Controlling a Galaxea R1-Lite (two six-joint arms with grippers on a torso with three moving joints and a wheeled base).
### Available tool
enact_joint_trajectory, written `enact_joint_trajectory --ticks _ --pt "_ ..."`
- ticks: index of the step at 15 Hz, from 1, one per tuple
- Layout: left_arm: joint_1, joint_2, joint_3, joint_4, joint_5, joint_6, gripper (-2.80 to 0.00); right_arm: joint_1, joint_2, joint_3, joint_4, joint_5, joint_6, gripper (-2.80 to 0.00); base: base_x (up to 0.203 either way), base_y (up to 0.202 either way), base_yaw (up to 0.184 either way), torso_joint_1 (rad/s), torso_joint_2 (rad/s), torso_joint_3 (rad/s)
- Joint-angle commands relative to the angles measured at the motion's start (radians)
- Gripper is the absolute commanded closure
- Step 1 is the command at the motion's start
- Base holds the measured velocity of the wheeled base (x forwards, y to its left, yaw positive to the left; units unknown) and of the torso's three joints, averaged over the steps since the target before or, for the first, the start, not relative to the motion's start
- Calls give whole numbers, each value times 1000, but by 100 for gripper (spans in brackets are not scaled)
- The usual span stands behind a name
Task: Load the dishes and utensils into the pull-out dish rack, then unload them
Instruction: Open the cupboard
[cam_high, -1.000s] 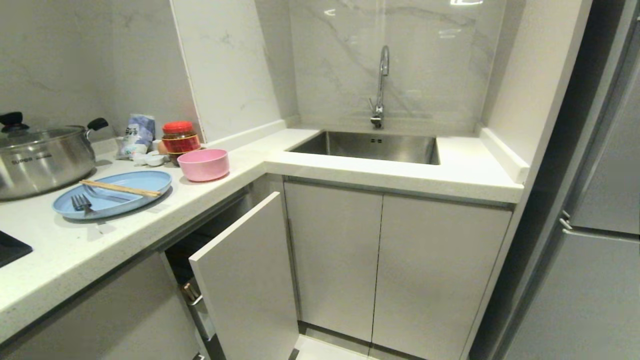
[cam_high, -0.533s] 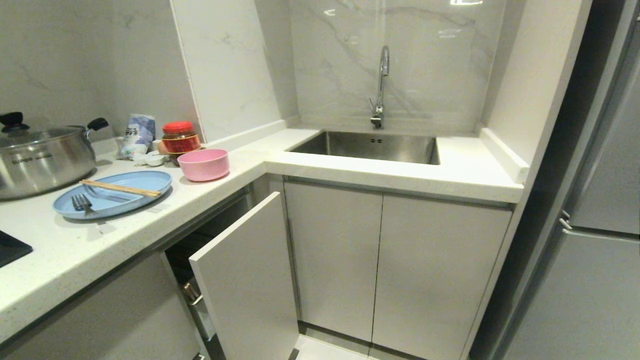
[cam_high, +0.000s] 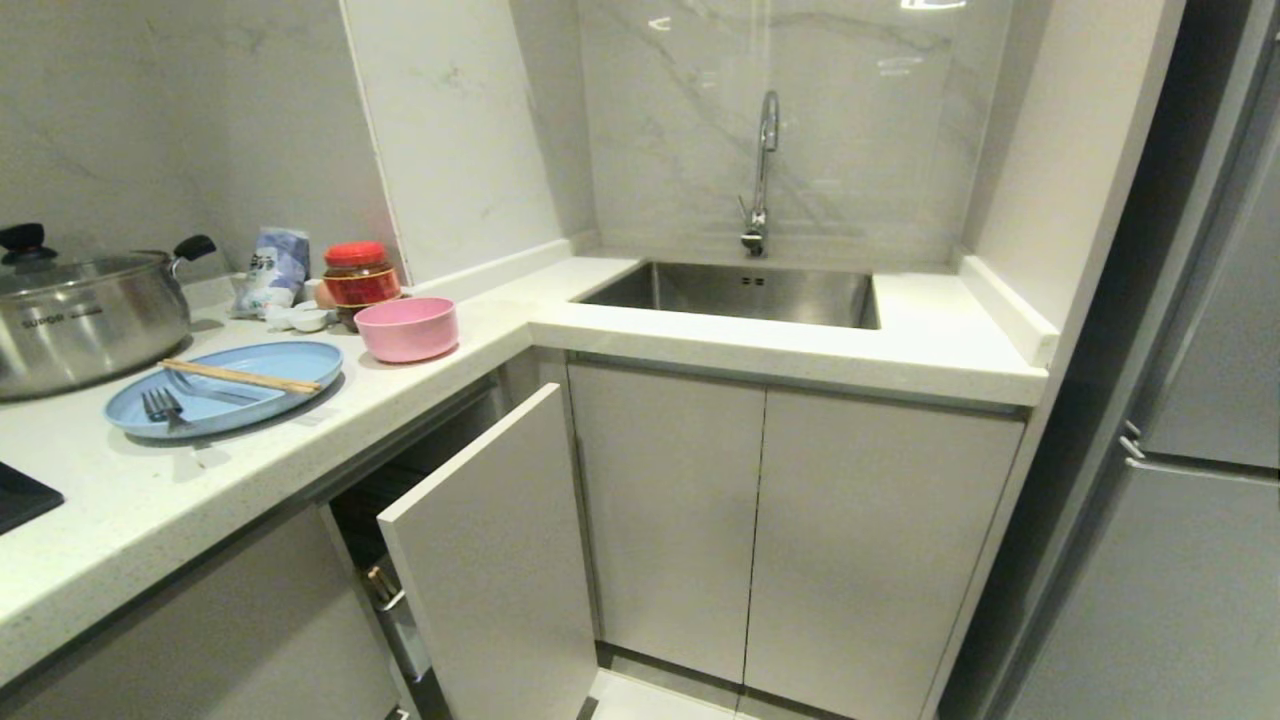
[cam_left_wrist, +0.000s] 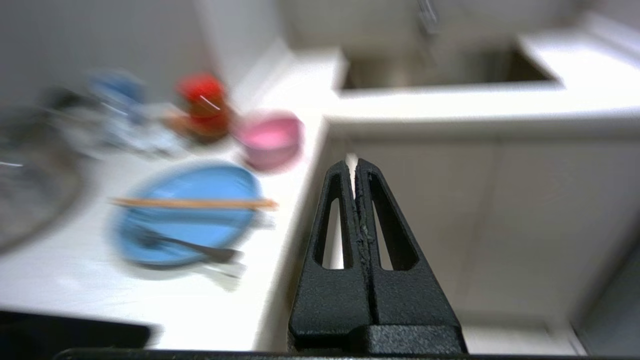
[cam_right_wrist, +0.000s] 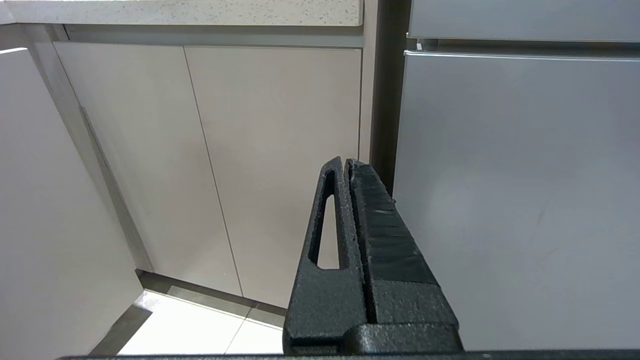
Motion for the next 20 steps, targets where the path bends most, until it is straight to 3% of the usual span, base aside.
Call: enact_joint_trajectory --ticks 1,5,8,10,13,18,20 --pt "-56 163 36 4 5 -2 0 0 -1 26 -1 0 0 0 0 0 0 0 0 0" --pt "-107 330 50 9 128 -33 0 0 -1 26 -1 0 0 0 0 0 0 0 0 0" --pt "-160 462 46 5 206 -123 0 0 -1 26 -1 0 0 0 0 0 0 0 0 0" --pt "-176 562 18 1 276 -225 0 0 -1 26 -1 0 0 0 0 0 0 0 0 0" --pt "-190 674 -44 6 334 -359 0 0 -1 26 -1 0 0 0 0 0 0 0 0 0" --pt "-189 764 -80 2 359 -450 0 0 -1 26 -1 0 0 0 0 0 0 0 0 0" --pt "-179 810 -99 0 397 -472 0 0 -1 26 -1 0 0 0 0 0 0 0 0 0"
